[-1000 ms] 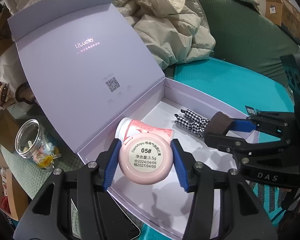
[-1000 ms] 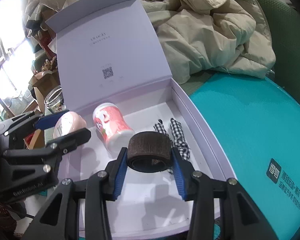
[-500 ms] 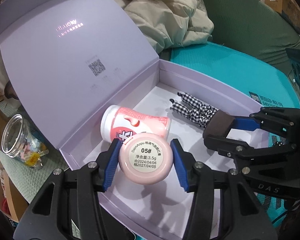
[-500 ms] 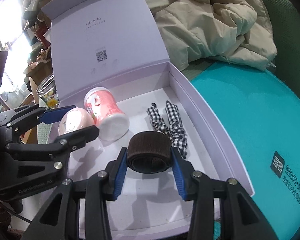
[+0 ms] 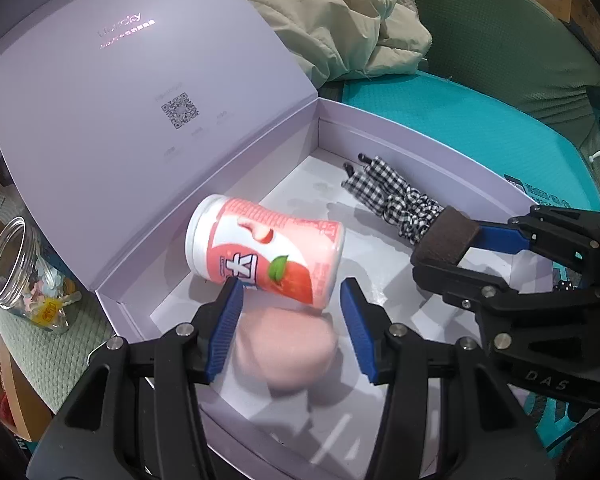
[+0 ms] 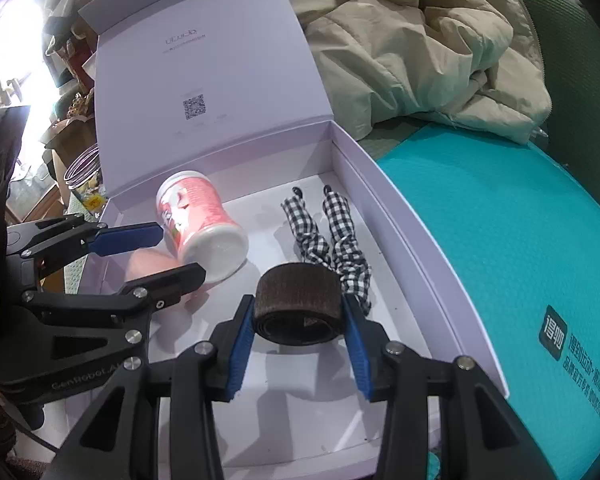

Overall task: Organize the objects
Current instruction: 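Lower the pink tin and dark band into the box and open both grippers, then withdraw both grippers from the box and move them to the black claw clip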

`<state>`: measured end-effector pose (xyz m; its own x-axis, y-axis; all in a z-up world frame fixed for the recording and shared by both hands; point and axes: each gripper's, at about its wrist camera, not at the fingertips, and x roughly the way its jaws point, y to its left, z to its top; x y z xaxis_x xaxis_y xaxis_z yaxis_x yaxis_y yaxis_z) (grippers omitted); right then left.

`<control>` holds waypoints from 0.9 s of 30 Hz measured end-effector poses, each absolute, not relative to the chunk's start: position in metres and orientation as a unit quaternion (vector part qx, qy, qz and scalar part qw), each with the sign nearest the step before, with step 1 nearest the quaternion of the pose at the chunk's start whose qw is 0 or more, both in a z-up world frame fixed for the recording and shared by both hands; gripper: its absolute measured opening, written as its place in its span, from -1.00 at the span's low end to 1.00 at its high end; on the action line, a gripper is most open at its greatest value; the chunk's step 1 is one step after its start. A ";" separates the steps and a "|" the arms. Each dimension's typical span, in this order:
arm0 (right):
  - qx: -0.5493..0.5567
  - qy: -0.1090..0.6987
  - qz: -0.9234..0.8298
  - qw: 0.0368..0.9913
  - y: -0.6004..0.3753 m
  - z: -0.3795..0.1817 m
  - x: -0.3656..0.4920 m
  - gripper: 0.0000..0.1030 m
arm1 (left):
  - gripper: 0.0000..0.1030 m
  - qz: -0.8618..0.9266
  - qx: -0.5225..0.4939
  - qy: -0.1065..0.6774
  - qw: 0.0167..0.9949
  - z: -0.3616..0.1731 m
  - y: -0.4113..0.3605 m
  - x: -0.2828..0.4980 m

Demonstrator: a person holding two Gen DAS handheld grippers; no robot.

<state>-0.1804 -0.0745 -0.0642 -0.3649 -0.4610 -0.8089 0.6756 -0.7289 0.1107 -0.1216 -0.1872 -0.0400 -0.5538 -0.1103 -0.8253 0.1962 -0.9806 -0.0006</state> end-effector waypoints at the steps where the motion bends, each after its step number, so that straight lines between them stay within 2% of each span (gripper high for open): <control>1: 0.442 0.121 -0.818 0.348 -0.075 -0.065 -0.180 -0.16 | -0.04 -0.880 0.465 0.046 0.085 -0.040 -0.187 -0.122; 11: 0.427 0.126 -0.825 0.348 -0.074 -0.063 -0.176 0.02 | -0.04 -0.886 0.453 0.033 0.096 -0.038 -0.184 -0.117; 27: 0.395 0.120 -0.840 0.353 -0.064 -0.045 -0.152 0.06 | -0.03 -0.900 0.422 0.025 0.109 -0.011 -0.180 -0.095</control>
<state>-0.1524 -0.0640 -0.0447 -0.4389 -0.4984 -0.7476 0.6875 -0.7220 0.0777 -0.0951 -0.1801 -0.0108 -0.6199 -0.1745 -0.7651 0.2161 -0.9752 0.0474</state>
